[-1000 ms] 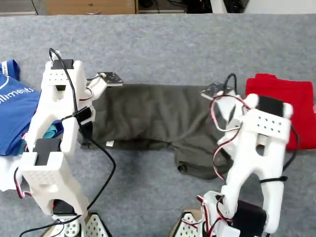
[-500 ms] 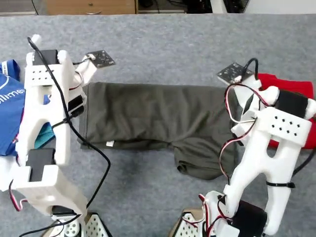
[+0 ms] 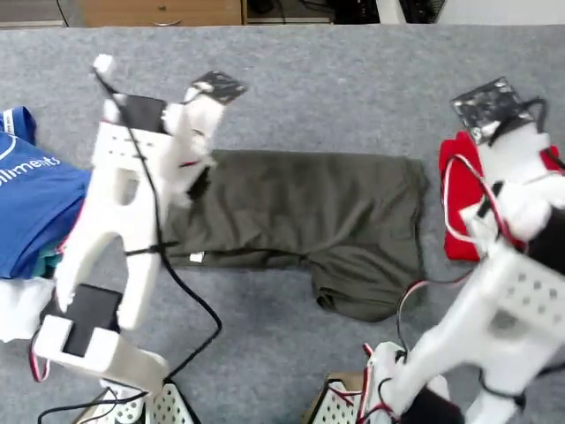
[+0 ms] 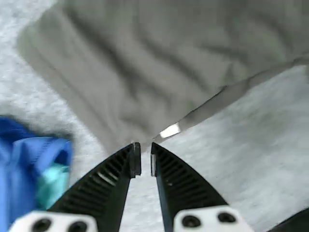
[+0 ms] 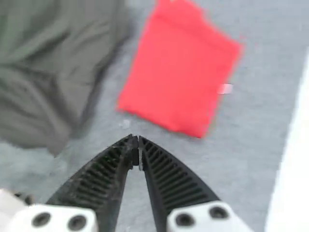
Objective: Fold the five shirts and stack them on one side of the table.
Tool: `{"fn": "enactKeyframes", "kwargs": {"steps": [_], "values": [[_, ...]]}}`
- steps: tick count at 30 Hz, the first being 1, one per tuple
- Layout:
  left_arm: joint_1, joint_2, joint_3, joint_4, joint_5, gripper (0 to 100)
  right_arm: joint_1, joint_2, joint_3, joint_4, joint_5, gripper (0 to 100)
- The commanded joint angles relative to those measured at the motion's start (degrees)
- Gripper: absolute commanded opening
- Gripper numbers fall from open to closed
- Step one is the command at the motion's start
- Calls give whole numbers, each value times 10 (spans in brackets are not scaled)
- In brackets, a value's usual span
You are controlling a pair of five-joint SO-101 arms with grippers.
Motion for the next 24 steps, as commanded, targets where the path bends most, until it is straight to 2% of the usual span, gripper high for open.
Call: {"fn": "enactKeyframes", "kwargs": {"steps": [1, 5, 8, 12, 17, 24], "values": [[93, -22, -4, -9, 59, 50, 11, -49, -45, 8, -8, 3], [190, -22, 6, -32, 95, 54, 9, -90, -52, 8, -8, 3], [255, -22, 49, -77, 95, 55, 11, -113, -49, 8, -8, 3], [332, -22, 123, -142, 98, 124, 10, -138, -49, 8, -10, 3], [385, -22, 173, -194, 117, 169, 9, -157, -48, 8, -40, 4], [423, 39, 159, -224, 120, 180, 9, -160, -48, 8, -40, 5]]}}
